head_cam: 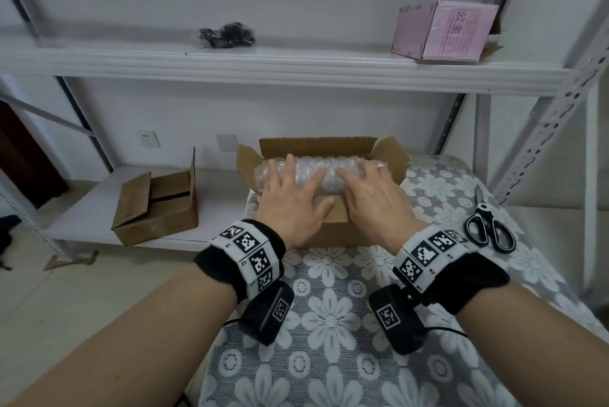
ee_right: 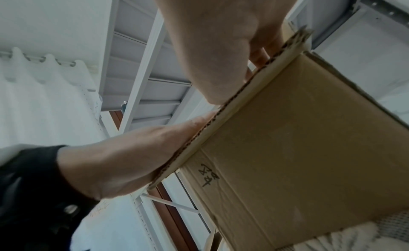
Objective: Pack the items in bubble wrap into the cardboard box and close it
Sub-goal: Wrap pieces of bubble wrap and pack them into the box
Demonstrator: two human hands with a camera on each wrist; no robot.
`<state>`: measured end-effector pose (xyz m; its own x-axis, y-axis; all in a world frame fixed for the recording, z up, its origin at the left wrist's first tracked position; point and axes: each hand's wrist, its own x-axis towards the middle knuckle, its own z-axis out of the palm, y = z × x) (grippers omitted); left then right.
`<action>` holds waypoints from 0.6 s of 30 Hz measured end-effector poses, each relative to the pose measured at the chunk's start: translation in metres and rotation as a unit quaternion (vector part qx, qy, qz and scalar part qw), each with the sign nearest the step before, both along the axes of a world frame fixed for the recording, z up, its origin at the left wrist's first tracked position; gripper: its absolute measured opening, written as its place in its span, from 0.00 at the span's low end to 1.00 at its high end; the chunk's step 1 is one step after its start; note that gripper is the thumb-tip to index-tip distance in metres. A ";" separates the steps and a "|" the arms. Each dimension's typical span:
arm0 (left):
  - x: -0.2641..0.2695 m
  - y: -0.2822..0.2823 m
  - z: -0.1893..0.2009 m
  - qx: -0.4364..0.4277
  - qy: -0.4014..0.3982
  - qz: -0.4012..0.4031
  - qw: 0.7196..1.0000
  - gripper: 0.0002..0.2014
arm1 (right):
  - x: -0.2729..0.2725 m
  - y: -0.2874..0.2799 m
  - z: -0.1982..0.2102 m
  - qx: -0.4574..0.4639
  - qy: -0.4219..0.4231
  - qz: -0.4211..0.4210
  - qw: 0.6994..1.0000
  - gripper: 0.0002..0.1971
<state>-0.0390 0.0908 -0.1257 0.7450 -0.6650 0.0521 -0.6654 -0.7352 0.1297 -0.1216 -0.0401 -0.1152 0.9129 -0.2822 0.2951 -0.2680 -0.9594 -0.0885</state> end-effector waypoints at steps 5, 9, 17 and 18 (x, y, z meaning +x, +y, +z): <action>0.013 -0.007 0.003 0.058 0.046 -0.009 0.997 0.33 | 0.004 0.003 0.003 0.036 0.073 -0.010 0.997 0.22; 0.026 -0.010 0.012 0.031 0.117 -0.019 0.992 0.31 | 0.011 0.001 0.009 0.037 0.122 -0.018 0.992 0.23; 0.026 -0.009 0.012 -0.050 0.106 -0.034 0.993 0.25 | 0.012 -0.005 0.009 0.083 0.137 -0.014 0.987 0.23; 0.020 -0.008 0.009 -0.043 0.064 -0.039 0.996 0.25 | 0.011 -0.006 0.008 0.085 0.138 -0.012 0.987 0.23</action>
